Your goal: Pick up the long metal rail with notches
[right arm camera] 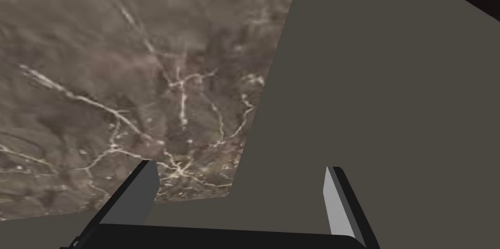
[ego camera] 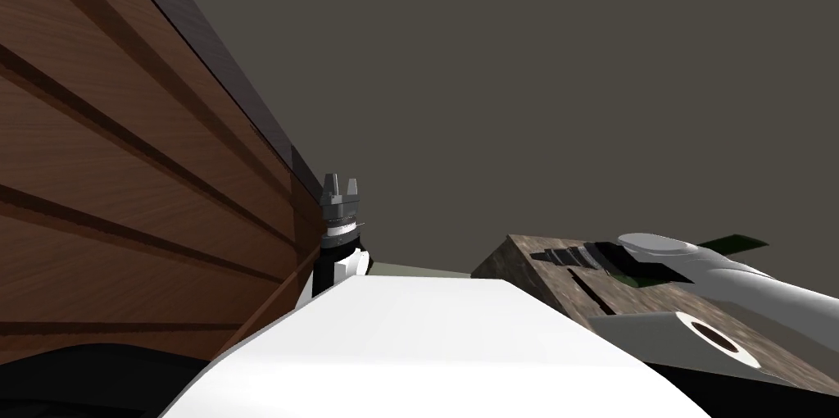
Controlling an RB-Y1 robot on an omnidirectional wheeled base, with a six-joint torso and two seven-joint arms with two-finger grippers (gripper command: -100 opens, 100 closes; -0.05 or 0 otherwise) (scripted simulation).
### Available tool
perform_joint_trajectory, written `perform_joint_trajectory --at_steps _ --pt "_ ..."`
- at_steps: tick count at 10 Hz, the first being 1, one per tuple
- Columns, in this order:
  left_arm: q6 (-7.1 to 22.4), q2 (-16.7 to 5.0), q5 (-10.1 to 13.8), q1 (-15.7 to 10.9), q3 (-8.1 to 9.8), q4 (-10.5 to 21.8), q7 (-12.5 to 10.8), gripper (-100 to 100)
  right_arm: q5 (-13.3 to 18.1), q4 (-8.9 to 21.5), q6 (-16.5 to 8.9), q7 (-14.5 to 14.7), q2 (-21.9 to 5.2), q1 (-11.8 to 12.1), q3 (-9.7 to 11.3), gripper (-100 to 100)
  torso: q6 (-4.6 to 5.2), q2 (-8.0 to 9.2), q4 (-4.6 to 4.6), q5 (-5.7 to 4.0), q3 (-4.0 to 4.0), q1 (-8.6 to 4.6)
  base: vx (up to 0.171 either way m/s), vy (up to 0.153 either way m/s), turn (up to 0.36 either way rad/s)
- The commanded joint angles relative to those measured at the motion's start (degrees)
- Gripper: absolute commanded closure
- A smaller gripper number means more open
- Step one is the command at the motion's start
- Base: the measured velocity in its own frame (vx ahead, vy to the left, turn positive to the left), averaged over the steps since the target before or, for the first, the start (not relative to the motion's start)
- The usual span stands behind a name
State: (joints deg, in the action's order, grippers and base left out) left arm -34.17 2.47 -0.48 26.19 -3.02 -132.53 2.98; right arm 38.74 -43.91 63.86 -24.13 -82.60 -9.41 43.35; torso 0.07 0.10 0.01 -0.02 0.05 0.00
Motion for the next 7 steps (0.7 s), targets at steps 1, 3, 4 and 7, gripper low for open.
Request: perform_joint_trajectory --at_steps 1,3,4,7 --pt "0.0 0.0 0.0 0.0 0.0 0.0 0.0 0 1.3 2.3 0.2 -1.11 -1.12 0.34 0.87 -100 0.0 0.0 0.0 0.0 0.0 0.0 0.003 -0.013 -0.01" --pt "0.0 0.0 0.0 0.0 0.0 0.0 0.0 0 3.32 5.53 0.84 -2.81 -2.31 1.1 2.32 -100 0.02 0.02 0.01 0.01 0.02 -0.05 0.002 -0.029 -0.026" --pt "0.0 0.0 0.0 0.0 0.0 0.0 0.0 0 3.32 5.53 0.84 -2.81 -2.31 1.1 2.32 -100 0.0 0.01 0.0 -0.02 0.01 -0.1 0.002 -0.029 -0.002" --pt "0.0 -0.01 0.0 0.0 0.01 0.0 0.0 0 6.08 9.22 1.46 -5.05 -1.8 3.16 4.7 -100 0.03 0.09 0.02 -0.07 0.05 -0.24 -0.009 -0.056 -0.037"
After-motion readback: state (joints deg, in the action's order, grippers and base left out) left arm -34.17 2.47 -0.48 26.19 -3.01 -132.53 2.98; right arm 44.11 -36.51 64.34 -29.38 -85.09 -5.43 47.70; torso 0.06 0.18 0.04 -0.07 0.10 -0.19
